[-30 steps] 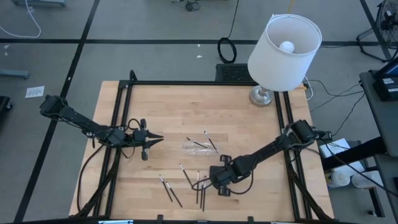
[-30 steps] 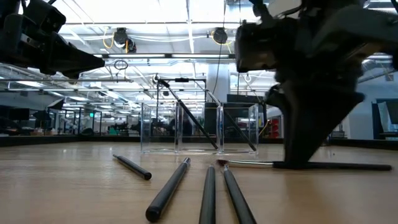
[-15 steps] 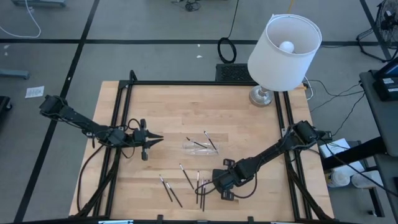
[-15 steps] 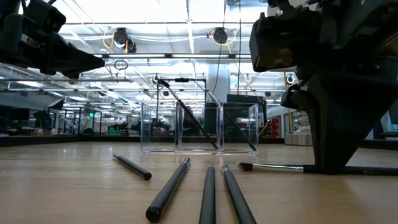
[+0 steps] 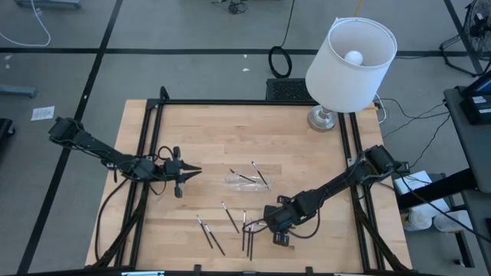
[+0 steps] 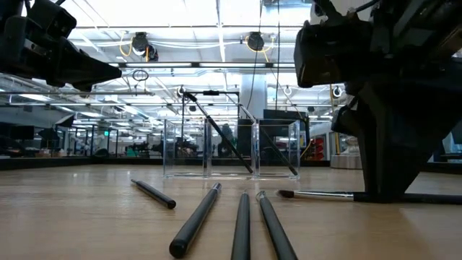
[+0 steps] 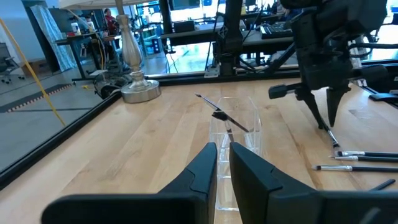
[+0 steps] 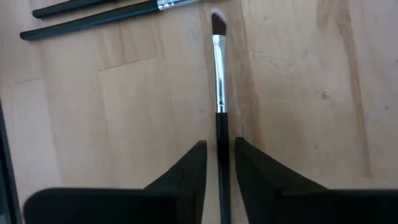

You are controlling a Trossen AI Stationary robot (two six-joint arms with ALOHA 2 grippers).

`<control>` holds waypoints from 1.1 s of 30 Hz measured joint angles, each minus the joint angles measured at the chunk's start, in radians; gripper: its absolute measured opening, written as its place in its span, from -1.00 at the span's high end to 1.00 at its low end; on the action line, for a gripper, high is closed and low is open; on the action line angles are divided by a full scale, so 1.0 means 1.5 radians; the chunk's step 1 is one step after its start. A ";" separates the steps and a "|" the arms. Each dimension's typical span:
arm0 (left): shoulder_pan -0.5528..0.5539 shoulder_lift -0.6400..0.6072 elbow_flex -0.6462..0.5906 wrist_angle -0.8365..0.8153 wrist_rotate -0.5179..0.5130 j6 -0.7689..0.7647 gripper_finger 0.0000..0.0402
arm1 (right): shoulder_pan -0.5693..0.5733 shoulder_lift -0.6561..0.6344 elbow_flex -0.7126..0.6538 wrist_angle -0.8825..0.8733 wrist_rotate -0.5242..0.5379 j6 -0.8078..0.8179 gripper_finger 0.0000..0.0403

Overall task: Pick & Place Makeup Supplies
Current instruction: Put the makeup brush into the transparent organizer

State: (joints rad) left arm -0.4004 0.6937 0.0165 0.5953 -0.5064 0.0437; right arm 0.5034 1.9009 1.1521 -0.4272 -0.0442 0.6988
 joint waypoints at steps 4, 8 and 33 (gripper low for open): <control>0.000 0.000 0.000 0.000 0.000 0.000 0.75 | -0.004 -0.019 -0.001 0.002 0.003 -0.004 0.51; 0.000 0.000 0.000 0.000 0.000 0.000 0.75 | -0.008 -0.038 0.005 -0.017 -0.002 -0.002 0.42; 0.000 0.000 0.000 -0.018 -0.001 0.002 0.75 | -0.017 0.224 0.491 -0.459 -0.004 -0.052 0.40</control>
State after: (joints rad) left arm -0.4004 0.6937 0.0162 0.5690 -0.5072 0.0467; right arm 0.4778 2.2364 1.8889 -1.1164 -0.0498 0.6204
